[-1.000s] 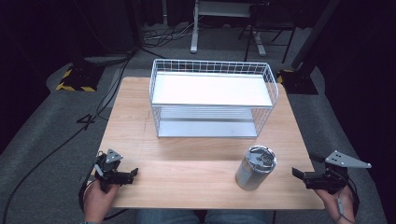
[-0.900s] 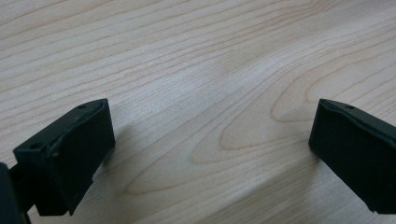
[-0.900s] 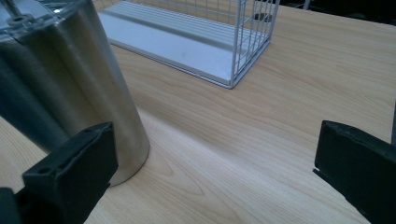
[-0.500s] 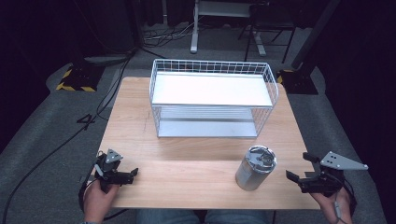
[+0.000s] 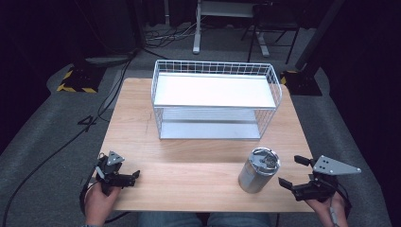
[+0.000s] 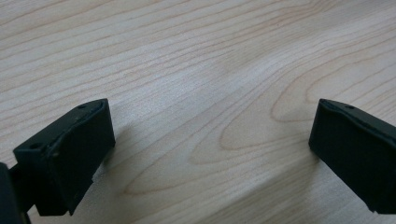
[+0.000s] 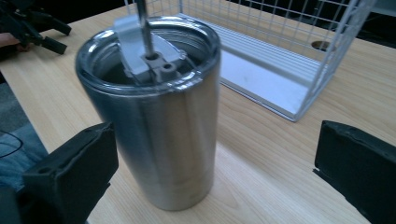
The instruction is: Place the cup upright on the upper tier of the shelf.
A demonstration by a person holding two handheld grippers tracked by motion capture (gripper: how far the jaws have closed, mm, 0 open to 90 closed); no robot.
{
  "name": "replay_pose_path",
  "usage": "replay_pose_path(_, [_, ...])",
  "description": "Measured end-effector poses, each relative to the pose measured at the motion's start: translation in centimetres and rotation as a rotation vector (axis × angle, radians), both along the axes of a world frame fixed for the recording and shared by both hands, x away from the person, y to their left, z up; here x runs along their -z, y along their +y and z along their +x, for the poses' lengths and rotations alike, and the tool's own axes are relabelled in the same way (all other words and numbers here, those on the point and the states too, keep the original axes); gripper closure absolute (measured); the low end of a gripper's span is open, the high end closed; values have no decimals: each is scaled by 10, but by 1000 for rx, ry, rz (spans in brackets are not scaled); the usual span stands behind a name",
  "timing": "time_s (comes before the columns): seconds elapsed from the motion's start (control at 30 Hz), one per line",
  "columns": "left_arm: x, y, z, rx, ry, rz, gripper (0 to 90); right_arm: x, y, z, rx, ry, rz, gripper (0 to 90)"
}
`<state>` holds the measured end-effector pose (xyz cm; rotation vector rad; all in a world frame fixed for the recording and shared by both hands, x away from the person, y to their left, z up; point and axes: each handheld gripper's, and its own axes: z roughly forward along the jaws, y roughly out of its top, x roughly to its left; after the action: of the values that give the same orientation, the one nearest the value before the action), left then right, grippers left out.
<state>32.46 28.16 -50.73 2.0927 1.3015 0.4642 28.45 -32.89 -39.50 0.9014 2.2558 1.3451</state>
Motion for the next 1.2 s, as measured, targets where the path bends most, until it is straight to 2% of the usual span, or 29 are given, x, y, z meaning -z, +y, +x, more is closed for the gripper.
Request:
replay_pose_path(0.43, [0, 0, 0, -1, 0, -1, 6, 5, 25, 5, -77, 6, -4, 0])
replay_pose_path(0.97, [0, 0, 0, 0, 0, -1, 6, 18, 43, 20, -124, 12, 12, 0])
replay_pose_path(1.2, [0, 0, 0, 1, 0, 1, 6, 28, 53, 28, -129, 11, 38, 0])
